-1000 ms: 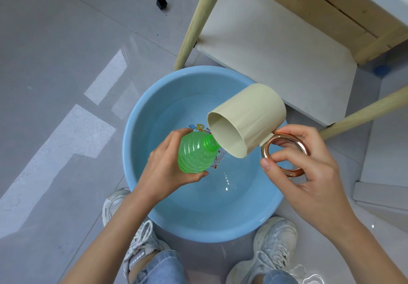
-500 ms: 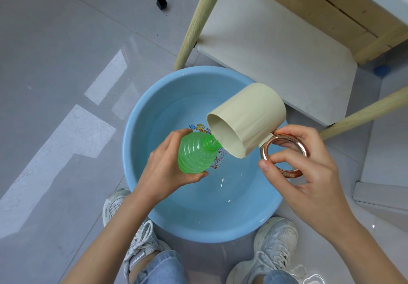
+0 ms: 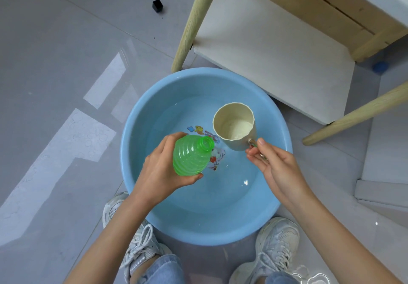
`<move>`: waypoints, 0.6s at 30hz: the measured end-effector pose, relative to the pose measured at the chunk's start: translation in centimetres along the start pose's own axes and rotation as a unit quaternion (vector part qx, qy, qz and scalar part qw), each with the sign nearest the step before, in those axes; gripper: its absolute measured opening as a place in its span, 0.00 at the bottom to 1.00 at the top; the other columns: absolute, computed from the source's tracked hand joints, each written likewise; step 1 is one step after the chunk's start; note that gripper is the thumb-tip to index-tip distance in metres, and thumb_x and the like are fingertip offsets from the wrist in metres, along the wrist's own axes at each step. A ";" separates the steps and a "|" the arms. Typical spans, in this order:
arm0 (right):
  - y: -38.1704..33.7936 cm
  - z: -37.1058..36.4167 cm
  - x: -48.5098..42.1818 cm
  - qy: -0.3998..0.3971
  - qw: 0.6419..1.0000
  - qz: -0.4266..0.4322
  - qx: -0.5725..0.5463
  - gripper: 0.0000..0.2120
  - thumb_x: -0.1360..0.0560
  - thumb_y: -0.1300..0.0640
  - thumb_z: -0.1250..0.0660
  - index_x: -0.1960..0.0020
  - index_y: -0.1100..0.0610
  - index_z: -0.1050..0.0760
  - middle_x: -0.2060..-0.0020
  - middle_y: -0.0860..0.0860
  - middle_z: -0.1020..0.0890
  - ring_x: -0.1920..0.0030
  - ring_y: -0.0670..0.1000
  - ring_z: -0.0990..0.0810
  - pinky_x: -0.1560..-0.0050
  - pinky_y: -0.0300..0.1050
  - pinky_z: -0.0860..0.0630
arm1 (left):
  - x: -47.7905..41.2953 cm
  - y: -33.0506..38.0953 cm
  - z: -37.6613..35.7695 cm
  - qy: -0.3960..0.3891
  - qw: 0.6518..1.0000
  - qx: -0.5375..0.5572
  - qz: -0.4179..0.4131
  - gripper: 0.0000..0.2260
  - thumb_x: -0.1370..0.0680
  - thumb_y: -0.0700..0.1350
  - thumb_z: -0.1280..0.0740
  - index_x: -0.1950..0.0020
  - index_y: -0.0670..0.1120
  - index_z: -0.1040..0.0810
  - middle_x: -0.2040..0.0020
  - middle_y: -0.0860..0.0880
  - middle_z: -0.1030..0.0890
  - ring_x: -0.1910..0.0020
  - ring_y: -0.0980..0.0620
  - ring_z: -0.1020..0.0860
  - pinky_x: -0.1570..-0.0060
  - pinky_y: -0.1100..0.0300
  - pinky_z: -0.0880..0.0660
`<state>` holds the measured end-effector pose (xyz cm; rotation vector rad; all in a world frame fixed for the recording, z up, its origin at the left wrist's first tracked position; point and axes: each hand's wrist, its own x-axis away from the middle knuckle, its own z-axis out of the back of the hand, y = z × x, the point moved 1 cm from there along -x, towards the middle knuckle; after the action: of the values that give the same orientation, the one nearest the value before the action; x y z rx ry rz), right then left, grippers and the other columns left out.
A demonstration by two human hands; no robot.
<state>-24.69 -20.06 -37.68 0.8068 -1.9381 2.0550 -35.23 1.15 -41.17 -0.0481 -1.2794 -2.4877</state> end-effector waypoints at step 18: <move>9.2 -0.1 -4.3 0.083 0.911 0.158 0.373 0.06 0.29 0.59 0.25 0.63 0.60 0.19 0.47 0.53 0.25 0.44 0.47 0.26 0.47 0.26 0.32 | -0.1 -1.1 0.2 0.012 0.997 0.067 0.030 0.36 0.44 0.64 0.25 0.41 0.62 0.38 0.47 0.62 0.24 0.49 0.62 0.24 0.52 0.74 0.32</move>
<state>-25.79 -20.09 -47.78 0.4114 -1.2230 3.0059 -35.55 1.92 -41.92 -0.0238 -1.4097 -2.3412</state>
